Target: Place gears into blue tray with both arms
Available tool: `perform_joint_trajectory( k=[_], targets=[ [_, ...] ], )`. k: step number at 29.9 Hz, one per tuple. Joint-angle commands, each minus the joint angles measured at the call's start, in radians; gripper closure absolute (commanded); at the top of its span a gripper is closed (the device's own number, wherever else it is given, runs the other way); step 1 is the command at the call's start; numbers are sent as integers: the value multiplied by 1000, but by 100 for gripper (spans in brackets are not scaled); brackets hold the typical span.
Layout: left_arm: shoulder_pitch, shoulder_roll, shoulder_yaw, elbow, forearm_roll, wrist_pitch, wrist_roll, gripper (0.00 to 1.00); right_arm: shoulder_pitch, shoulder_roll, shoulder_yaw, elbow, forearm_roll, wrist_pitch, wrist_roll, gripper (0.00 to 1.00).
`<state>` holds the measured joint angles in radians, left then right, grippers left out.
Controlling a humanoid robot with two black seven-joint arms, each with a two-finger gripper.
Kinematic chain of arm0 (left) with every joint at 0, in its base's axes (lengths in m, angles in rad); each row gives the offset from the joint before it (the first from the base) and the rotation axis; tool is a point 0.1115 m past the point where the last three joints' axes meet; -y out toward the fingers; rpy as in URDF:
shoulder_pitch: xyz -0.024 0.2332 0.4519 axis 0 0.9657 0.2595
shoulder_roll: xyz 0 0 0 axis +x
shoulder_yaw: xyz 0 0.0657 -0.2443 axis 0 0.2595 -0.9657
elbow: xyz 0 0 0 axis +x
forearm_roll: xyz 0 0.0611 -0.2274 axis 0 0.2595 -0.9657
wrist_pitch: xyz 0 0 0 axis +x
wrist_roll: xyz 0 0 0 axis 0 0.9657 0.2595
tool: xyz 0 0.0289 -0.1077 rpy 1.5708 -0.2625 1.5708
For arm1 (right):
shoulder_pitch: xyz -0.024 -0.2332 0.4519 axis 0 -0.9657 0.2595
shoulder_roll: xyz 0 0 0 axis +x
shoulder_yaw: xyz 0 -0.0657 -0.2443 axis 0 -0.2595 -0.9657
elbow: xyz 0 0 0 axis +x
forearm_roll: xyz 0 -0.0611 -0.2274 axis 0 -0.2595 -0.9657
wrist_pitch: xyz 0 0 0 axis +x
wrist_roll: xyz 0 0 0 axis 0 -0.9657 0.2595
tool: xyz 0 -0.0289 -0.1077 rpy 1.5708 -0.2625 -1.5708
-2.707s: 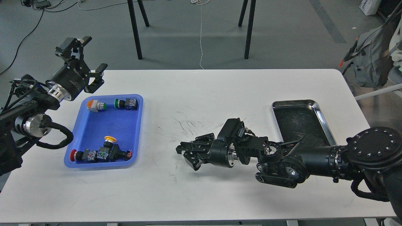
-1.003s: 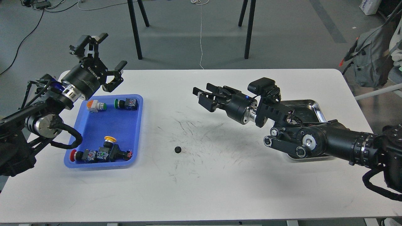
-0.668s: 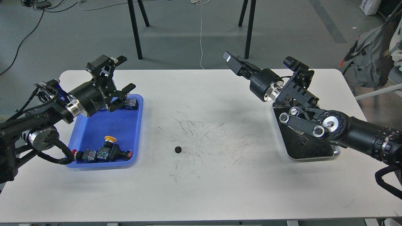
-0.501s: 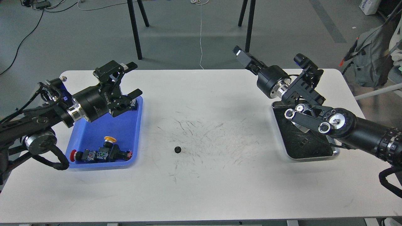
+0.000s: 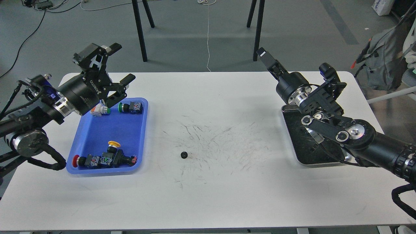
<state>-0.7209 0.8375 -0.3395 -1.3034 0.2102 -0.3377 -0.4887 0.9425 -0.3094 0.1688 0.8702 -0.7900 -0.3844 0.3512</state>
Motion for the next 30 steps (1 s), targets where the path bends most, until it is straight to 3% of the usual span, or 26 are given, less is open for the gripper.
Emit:
perform_joint_trajectory(
  k=[1,5,7,15,22,30],
  targets=[
    [32,-43,0,-4,-18,-37,0,1,-4,-16,2,0,0,-1,0,36],
    [32,-35,48,-20,-11,-21,0,0,-5,-16,26,-2,2,-1,0,35],
    [11,7,111,-60,11,-14,0,0,-17,-16,46,-2,2,-1,0,31],
    [-114,121,273,-134,263,-9,0,0,-68,-16,129,3,2,4,6,30],
    [-146,190,344,-214,437,16,0,0,-82,-16,140,1,2,4,8,30],
    [-204,267,384,-214,472,55,0,0,-85,-17,161,1,2,1,8,30]
  ],
)
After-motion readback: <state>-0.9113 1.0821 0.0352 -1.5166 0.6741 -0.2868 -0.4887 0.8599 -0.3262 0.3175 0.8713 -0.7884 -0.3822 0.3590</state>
